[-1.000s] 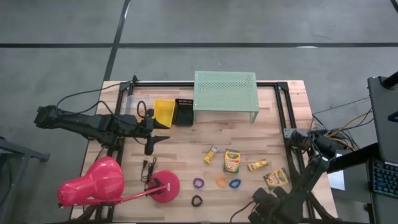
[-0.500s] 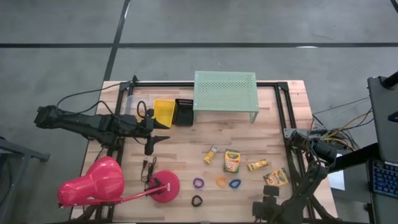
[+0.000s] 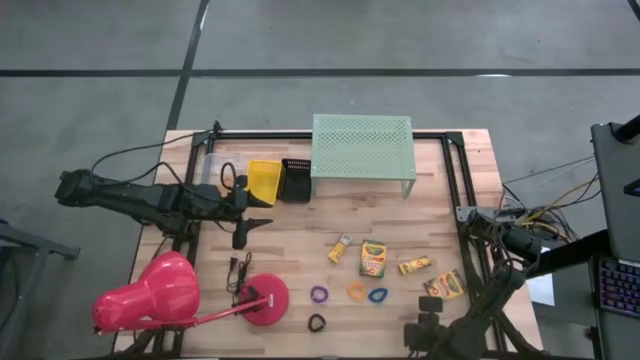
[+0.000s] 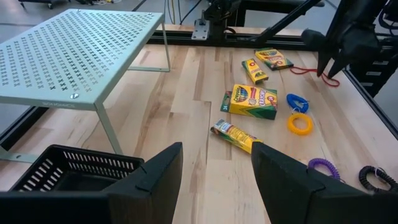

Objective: Pick & Place Office Desk Supplies
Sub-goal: Put the red rubber band into the transparent bin

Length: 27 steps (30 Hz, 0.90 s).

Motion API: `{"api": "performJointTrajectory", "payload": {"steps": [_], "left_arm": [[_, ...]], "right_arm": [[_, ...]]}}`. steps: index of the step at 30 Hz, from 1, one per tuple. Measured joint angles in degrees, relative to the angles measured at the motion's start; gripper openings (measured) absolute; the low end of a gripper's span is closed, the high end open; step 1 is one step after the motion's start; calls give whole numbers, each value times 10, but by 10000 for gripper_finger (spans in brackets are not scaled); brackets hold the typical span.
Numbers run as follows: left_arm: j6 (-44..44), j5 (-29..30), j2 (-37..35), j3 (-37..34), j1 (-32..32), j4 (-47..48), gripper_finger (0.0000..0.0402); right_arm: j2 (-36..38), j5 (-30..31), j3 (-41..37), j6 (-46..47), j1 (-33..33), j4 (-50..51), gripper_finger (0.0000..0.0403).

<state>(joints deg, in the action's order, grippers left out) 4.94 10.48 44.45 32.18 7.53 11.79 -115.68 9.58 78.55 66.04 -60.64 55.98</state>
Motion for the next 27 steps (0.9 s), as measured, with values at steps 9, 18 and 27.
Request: {"api": "performJointTrajectory", "payload": {"steps": [9, 18, 27], "left_arm": [[0, 0, 0, 0, 0, 7, 196], [1, 0, 0, 0, 0, 17, 196], [1, 0, 0, 0, 0, 25, 196]], "right_arm": [[5, 4, -32, -1, 0, -42, 121], [10, -6, -34, -3, 0, -67, 46], [11, -6, -35, -3, 0, -71, 9]]}}
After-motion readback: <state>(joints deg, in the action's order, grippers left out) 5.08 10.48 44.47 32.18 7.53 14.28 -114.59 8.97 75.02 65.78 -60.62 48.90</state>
